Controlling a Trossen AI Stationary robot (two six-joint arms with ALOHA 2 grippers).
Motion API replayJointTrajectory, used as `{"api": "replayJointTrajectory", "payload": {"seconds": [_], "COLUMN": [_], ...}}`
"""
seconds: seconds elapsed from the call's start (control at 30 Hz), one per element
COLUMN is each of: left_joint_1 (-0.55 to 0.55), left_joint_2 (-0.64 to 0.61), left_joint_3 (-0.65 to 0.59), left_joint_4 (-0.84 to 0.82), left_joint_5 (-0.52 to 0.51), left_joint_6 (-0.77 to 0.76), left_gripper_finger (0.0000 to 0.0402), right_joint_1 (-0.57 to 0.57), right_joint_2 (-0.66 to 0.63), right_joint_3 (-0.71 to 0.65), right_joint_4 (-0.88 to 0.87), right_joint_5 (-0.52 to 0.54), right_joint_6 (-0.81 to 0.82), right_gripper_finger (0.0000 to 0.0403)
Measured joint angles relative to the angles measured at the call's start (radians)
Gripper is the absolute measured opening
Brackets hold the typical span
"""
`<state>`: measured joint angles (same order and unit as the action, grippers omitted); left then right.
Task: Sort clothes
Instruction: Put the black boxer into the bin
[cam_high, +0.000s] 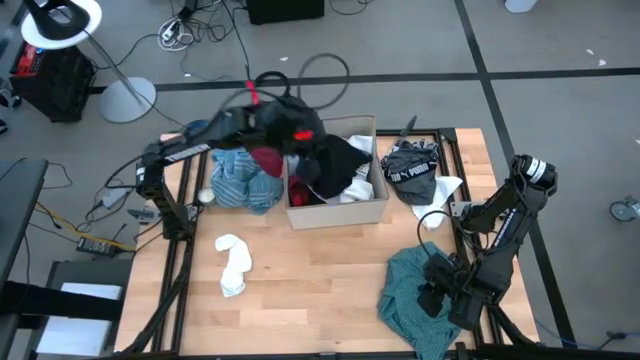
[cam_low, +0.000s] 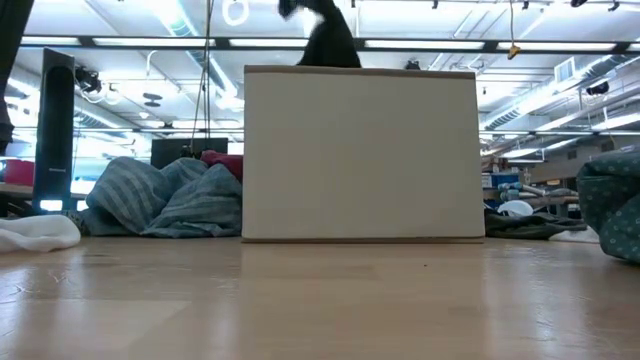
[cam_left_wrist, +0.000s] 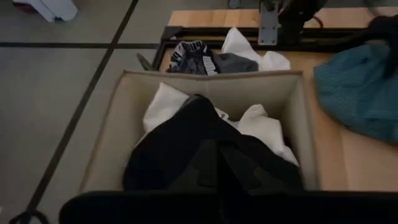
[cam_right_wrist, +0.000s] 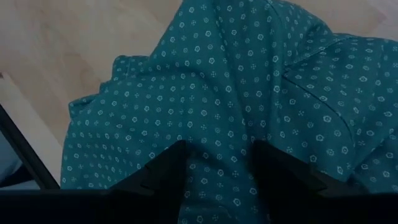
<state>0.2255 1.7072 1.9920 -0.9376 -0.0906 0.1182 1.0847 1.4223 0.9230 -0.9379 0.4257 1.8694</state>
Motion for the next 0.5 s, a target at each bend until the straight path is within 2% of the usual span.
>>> {"api": "replayJointTrajectory", "payload": {"seconds": [0.1,0.3,0.5], "left_joint_1": [0.014,0.059,0.114], "left_joint_2": [-0.008,-0.007,-0.007], "left_joint_3": [-0.165,-0.470,-0.655], "left_joint_4": [0.169,0.546,0.762], "left_joint_5": [0.042,0.207,0.326], "left_joint_6": [-0.029,-0.085,-0.186], "left_gripper_finger": [0.0004,0.0005,0.0006], "right_joint_1": [0.000,0.000,0.000], "right_joint_2": [0.000,0.000,0.000], "right_joint_3": [0.000,0.000,0.000], "right_joint_4": [0.000,0.000,0.000], "right_joint_5": [0.006,0.008,0.026], "right_joint_6": [0.000,-0.001,-0.003], "right_gripper_finger": [0.0185,0.0185,0.0185]}}
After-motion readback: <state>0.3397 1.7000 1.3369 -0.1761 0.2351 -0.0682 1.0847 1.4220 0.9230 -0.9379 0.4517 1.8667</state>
